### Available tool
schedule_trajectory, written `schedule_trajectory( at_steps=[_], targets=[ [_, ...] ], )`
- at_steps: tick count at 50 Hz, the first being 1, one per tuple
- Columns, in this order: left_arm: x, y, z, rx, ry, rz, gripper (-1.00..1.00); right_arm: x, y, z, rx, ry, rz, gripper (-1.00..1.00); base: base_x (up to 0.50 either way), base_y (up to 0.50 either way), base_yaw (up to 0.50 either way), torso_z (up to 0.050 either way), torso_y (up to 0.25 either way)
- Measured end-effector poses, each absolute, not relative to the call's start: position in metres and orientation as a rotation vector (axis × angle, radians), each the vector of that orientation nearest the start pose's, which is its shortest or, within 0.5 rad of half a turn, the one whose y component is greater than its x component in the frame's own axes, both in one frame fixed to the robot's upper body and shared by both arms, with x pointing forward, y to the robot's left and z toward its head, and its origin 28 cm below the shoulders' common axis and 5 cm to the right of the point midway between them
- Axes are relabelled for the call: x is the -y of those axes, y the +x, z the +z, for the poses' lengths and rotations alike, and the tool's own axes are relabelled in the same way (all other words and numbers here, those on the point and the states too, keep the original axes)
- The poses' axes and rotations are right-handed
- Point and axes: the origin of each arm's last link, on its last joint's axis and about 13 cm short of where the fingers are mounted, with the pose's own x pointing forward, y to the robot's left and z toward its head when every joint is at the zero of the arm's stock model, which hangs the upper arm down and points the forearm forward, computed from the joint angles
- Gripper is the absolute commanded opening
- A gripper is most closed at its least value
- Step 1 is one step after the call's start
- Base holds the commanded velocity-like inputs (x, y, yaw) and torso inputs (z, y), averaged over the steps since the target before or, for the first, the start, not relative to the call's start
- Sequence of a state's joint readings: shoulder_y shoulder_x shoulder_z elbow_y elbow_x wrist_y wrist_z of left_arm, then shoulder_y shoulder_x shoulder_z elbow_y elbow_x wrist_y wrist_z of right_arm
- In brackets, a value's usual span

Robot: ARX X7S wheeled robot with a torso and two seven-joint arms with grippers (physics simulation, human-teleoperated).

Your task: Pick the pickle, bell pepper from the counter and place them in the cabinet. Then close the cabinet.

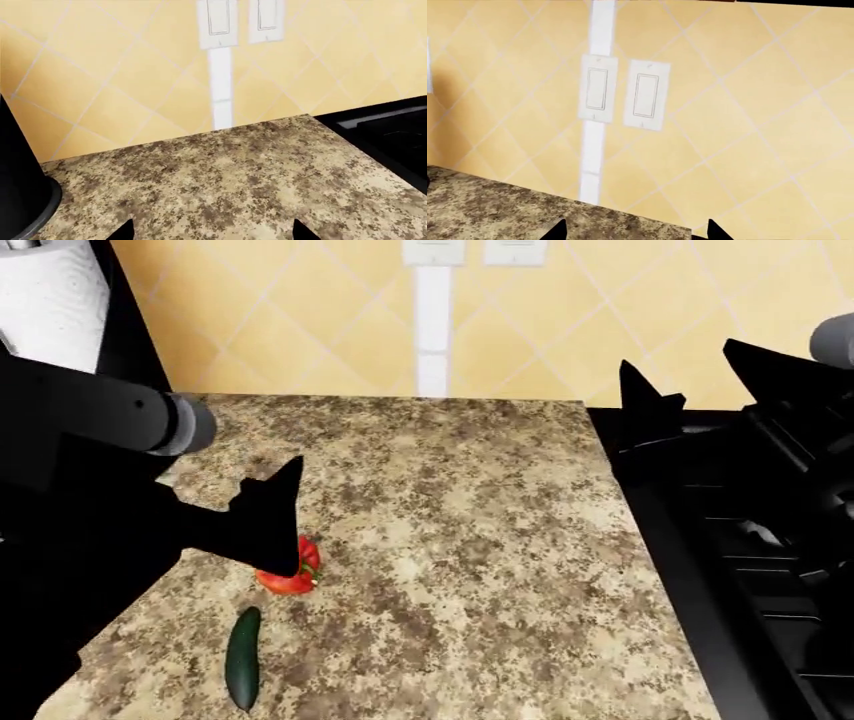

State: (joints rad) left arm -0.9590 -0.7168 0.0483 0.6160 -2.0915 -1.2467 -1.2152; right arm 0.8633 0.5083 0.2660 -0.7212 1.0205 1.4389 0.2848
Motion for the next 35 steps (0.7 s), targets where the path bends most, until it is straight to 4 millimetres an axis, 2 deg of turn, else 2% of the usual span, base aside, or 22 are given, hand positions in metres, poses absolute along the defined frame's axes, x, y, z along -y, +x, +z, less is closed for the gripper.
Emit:
schedule_trajectory(
  at_steps=[9,16,35],
  targets=[
    [-0.240,0.156,0.277,-0.252,0.009,-0.264,1.00,0.164,0.221,0.283,0.150,-0.102,0.192,1.00,0.00,0.00,0.00,0.000,0.000],
    [-0.241,0.148,0.270,-0.318,-0.019,-0.180,1.00,0.164,0.220,0.285,0.151,-0.093,0.190,1.00,0.00,0.00,0.00,0.000,0.000],
    [-0.240,0.151,0.236,-0.477,-0.020,-0.089,1.00,0.163,0.219,0.290,0.165,-0.062,0.183,1.00,0.00,0.00,0.00,0.000,0.000]
  ],
)
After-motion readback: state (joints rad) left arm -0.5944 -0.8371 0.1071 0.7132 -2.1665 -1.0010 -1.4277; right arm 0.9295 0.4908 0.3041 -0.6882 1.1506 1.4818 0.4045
